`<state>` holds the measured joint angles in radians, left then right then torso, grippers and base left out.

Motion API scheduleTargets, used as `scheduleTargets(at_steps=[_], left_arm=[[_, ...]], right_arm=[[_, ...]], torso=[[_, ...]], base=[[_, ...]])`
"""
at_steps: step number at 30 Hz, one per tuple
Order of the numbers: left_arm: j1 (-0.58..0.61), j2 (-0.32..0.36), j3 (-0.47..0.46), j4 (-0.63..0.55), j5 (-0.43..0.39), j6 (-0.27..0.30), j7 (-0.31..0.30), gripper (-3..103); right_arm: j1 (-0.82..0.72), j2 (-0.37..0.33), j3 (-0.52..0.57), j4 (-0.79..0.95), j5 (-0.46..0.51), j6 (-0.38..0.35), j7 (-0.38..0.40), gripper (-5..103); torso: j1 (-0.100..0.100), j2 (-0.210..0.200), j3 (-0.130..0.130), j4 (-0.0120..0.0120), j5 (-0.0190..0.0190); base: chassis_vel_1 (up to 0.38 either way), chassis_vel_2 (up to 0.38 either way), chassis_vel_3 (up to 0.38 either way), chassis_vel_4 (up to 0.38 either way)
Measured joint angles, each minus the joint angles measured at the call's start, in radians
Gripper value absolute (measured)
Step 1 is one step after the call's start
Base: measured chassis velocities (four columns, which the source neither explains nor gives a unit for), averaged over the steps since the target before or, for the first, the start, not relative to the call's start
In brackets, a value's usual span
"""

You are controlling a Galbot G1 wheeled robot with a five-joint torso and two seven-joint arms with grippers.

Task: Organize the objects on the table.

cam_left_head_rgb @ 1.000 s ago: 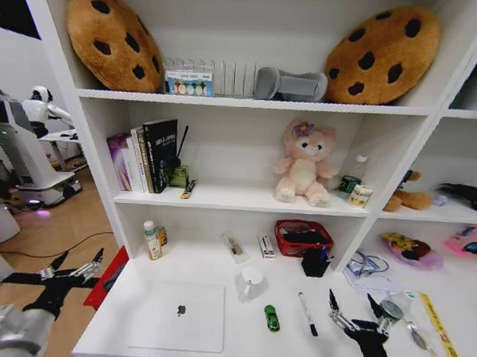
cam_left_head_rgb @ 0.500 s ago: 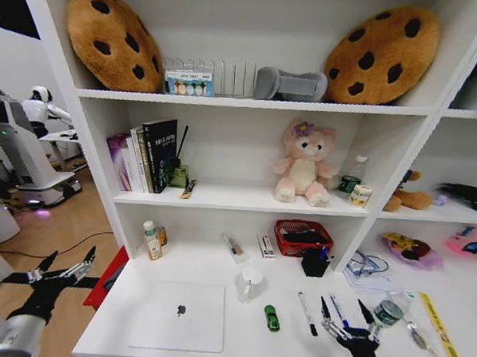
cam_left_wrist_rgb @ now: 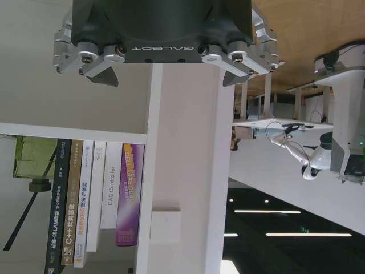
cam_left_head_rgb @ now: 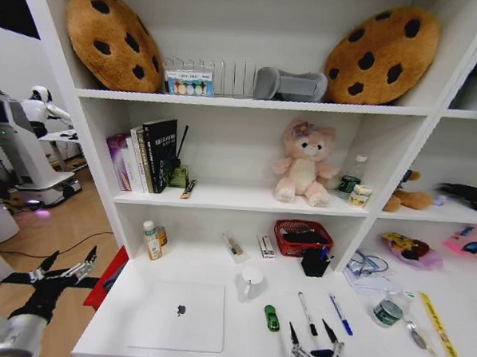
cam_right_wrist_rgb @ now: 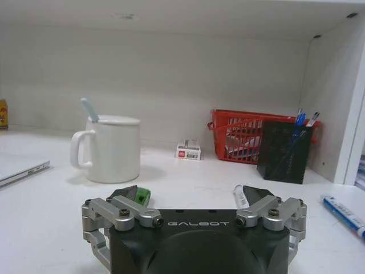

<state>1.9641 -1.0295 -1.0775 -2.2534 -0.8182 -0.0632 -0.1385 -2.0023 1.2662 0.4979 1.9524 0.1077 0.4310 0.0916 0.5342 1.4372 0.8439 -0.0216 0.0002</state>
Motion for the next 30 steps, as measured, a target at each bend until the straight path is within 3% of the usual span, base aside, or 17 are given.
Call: scheduleTargets(at_steps=[10, 23, 26, 28, 30], left_arm=[[0.0, 0.001, 0.001, 0.0, 0.001, 0.001, 0.0, 100], [0.0, 0.002, 0.002, 0.001, 0.001, 0.001, 0.0, 100], [0.0, 0.002, 0.002, 0.001, 0.001, 0.001, 0.0, 100], [0.0, 0.002, 0.002, 0.001, 0.001, 0.001, 0.0, 100], [0.0, 0.002, 0.002, 0.001, 0.001, 0.001, 0.0, 100]], right_arm=[[0.094, 0.013, -0.094, -0.012, -0.021, -0.091, 0.006, 100], [0.112, 0.012, -0.11, 0.008, -0.02, -0.188, 0.015, 103], [0.117, 0.014, -0.115, 0.005, -0.019, -0.201, 0.015, 99], [0.123, 0.018, -0.119, -0.002, -0.02, -0.214, 0.022, 86], [0.125, 0.02, -0.12, -0.003, -0.02, -0.217, 0.026, 86]], torso=[[0.0, 0.0, 0.0, 0.0001, -0.0003], [0.0, 0.0, 0.0, 0.0001, -0.0003], [0.0, 0.0, 0.0, 0.0, -0.0002], [0.0, 0.0, 0.0, 0.0, -0.0002], [0.0, 0.0, 0.0, 0.0, -0.0002]], base=[[0.0, 0.0, 0.0, 0.0], [0.0, 0.0, 0.0, 0.0], [0.0, 0.0, 0.0, 0.0], [0.0, 0.0, 0.0, 0.0], [0.0, 0.0, 0.0, 0.0]])
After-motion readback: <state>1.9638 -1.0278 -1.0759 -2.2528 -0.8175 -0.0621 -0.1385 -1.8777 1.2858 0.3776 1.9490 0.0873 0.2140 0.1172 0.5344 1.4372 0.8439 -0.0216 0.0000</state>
